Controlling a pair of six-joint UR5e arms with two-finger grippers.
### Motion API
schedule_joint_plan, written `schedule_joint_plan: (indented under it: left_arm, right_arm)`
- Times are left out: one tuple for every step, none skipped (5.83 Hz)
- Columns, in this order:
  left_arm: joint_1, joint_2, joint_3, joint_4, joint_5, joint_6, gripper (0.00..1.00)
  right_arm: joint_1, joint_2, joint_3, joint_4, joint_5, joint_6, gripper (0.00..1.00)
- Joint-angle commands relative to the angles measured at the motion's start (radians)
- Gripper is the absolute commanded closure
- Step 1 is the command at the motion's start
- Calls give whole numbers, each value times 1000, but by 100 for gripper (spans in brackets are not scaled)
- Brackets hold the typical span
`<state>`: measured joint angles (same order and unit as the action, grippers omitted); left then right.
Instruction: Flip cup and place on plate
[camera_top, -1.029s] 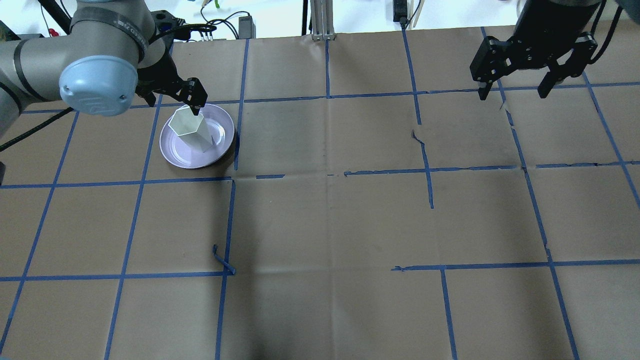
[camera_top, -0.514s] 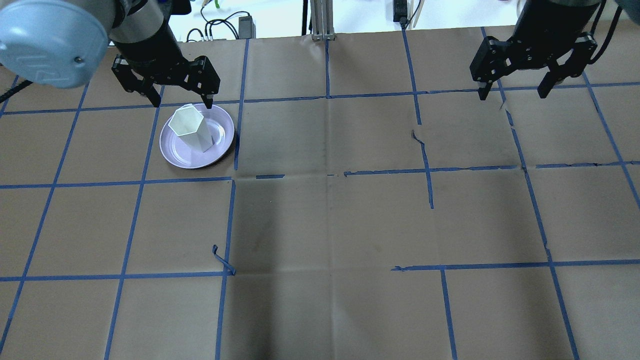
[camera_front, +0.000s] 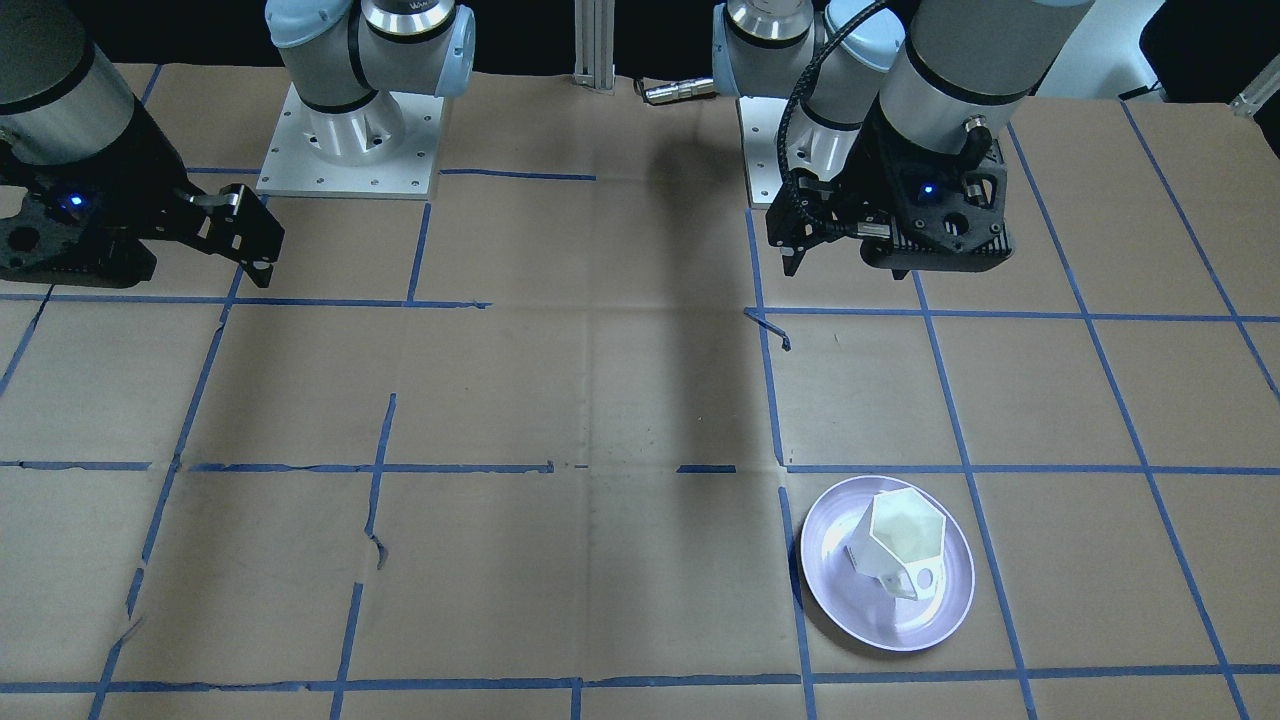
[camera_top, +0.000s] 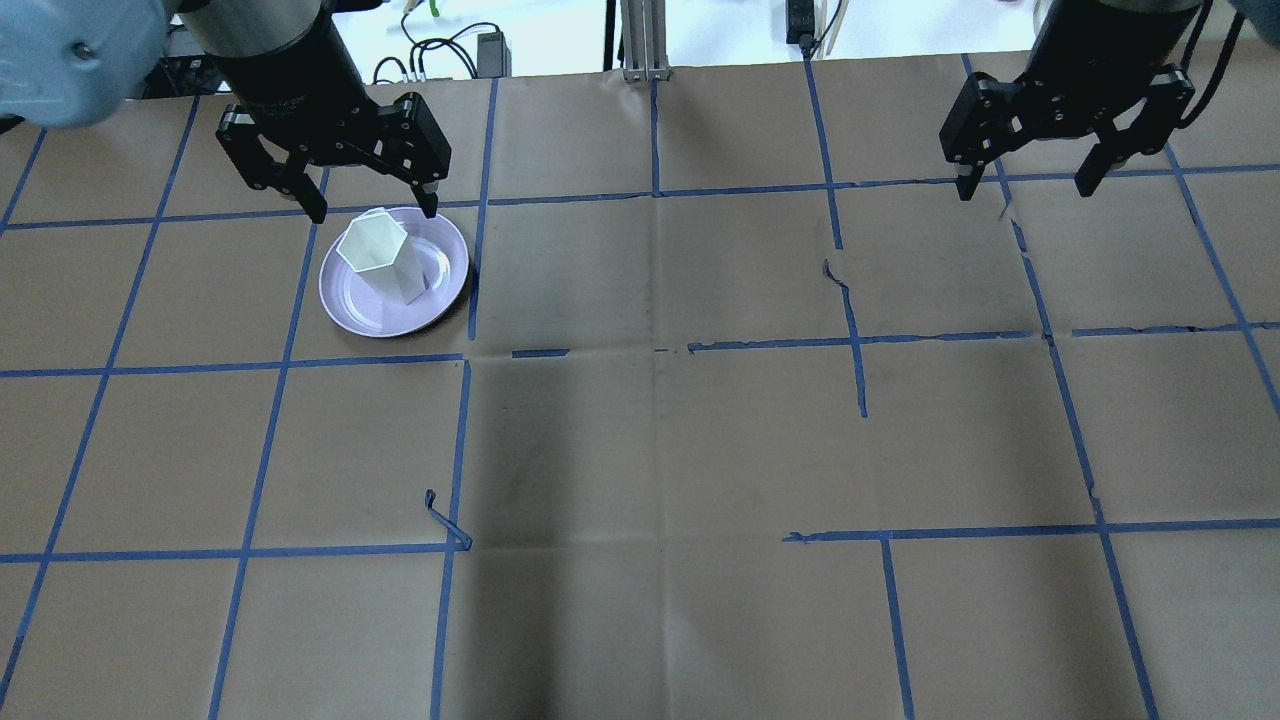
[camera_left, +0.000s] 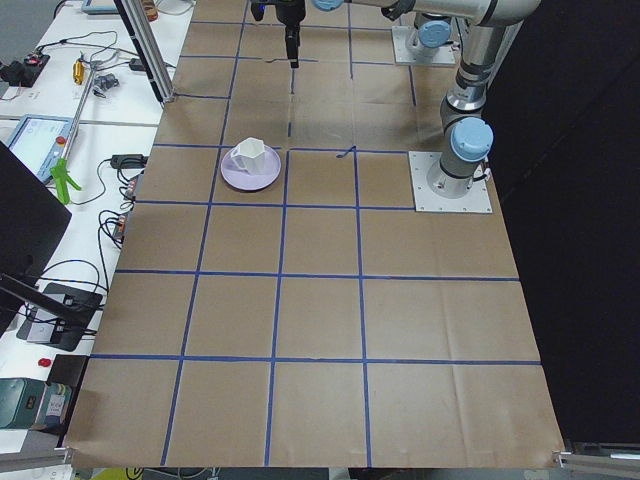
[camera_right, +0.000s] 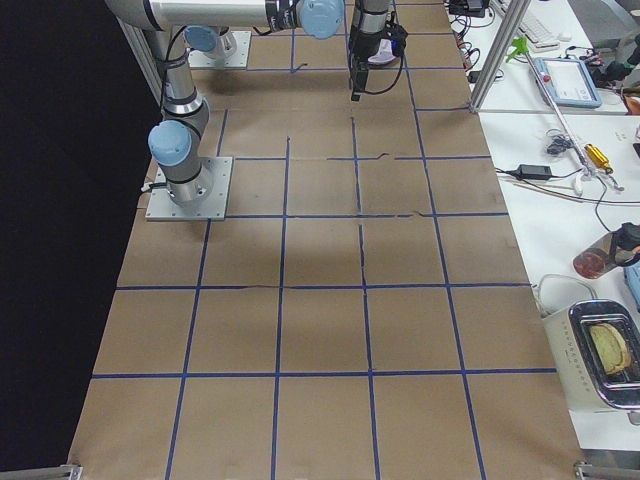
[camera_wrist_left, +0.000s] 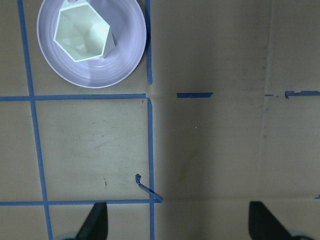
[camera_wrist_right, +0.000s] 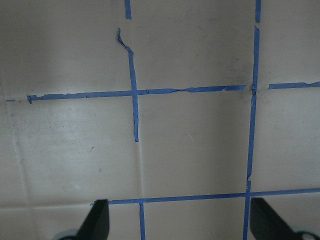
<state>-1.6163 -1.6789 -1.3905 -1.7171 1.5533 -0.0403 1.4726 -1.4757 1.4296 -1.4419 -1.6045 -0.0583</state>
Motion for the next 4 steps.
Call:
schedule_joint_plan:
  left_arm:
    - [0,-1,-11,-6,4,-1,1]
    - [0,-8,-16,-1,5,-1,1]
    - [0,-8,-16,-1,4,-1,1]
    - [0,-7,-16,1,4,-1,1]
  right_arm:
    - [0,0,0,0,0,0,0]
    - [0,0,0,0,0,0,0]
    - [0,0,0,0,0,0,0]
    - [0,0,0,0,1,0,0]
